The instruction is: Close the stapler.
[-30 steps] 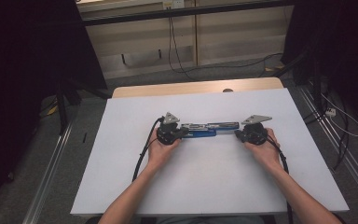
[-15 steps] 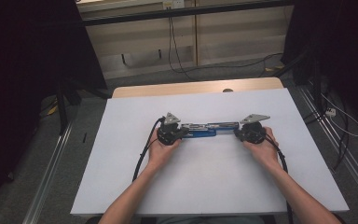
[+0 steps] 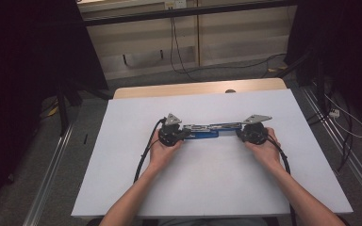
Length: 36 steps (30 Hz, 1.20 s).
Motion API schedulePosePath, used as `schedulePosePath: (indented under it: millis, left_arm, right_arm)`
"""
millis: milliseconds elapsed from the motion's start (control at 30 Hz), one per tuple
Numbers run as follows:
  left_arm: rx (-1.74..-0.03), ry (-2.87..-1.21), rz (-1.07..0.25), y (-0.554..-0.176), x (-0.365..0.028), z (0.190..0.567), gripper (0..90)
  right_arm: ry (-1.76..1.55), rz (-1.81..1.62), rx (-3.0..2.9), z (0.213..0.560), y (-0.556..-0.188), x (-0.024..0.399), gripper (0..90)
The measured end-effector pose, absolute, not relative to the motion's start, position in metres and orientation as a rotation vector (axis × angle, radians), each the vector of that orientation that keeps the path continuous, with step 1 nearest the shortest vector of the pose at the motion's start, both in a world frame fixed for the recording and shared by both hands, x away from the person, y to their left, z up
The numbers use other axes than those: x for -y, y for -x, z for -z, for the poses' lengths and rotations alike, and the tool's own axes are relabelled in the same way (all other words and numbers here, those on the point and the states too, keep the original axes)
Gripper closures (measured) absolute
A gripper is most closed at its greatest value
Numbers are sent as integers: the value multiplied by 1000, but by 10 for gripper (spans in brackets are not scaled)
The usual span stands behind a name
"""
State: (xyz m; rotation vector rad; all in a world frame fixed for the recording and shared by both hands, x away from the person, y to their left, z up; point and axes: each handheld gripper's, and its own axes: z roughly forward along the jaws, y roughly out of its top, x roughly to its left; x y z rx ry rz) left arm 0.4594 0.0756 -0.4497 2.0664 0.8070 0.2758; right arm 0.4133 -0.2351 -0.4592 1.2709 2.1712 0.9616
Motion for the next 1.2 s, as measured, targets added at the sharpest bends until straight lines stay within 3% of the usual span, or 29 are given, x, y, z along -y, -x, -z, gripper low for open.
schedulePosePath:
  millis: [1200]
  left_arm:
    - [-818,-2062,-281,-458,-75,450,900]
  right_arm:
    - [-1276,-1119,-2095,456,-413,232,900]
